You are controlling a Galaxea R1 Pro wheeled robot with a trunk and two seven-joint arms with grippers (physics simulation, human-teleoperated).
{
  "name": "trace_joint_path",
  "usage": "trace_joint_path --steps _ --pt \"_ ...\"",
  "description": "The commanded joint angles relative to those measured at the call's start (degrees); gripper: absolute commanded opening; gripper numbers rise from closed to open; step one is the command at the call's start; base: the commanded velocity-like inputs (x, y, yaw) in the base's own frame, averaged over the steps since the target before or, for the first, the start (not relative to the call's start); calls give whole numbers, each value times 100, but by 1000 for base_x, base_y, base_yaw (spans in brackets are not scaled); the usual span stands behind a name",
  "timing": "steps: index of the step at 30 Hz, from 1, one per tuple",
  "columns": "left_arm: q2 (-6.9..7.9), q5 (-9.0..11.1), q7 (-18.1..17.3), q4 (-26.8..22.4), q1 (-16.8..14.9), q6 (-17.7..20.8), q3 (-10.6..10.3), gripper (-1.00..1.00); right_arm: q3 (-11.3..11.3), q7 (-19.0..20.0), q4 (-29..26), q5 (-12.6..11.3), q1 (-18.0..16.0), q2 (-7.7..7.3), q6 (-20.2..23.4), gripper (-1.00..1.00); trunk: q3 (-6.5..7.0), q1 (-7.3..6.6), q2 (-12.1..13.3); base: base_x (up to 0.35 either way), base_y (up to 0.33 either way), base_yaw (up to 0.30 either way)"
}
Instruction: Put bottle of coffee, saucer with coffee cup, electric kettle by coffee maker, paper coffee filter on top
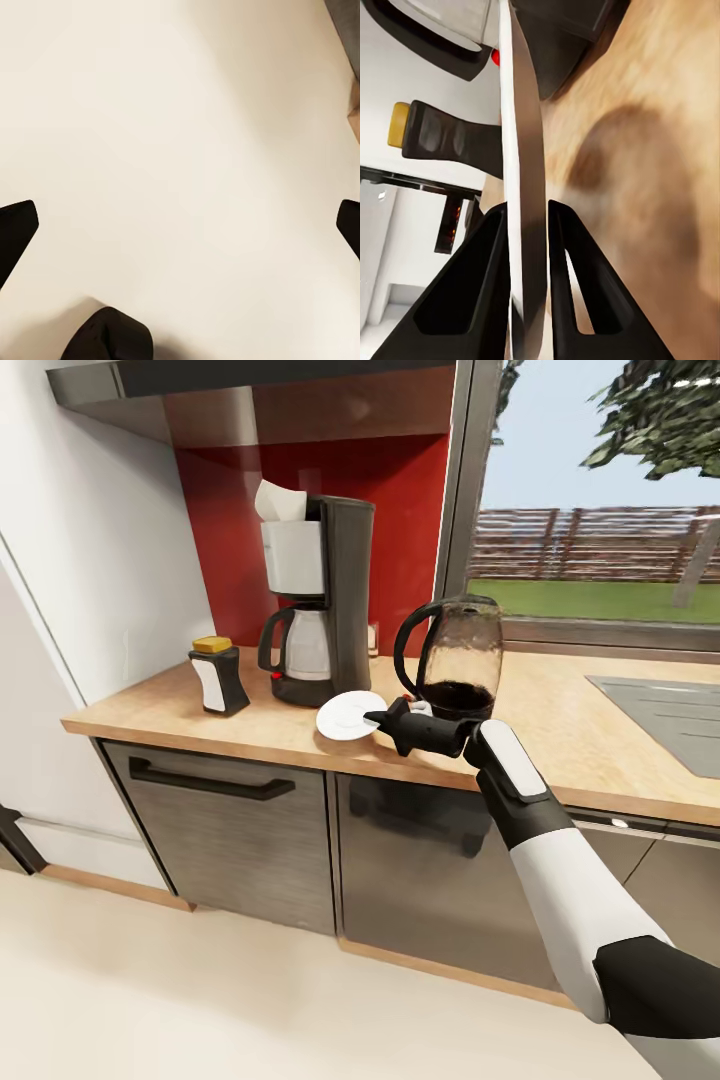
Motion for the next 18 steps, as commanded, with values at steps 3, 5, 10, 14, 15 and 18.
trace_joint_path --steps 3,5,10,14,15,18 --pt "-6 26 -23 1 -4 60 34 100 8 -93 59 -24 1 2 41 -100 -7 0 -2 0 0 0" --pt "-7 26 -23 1 -4 60 33 100 8 -92 60 -24 1 2 41 -100 -7 0 -2 0 0 0" --pt "-8 26 -24 1 -4 60 32 100 8 -93 65 -24 0 2 41 -100 -7 0 -2 0 0 0" --pt "-8 26 -26 1 -4 60 34 100 8 -92 66 -24 0 2 41 -100 -7 0 -2 0 0 0" --pt "-8 26 -27 1 -4 60 34 100 8 -93 67 -24 0 2 41 -100 -7 0 -2 0 0 0" --pt "-8 26 -26 1 -4 60 34 100 8 -94 72 -24 0 2 41 -100 -7 0 -2 0 0 0"
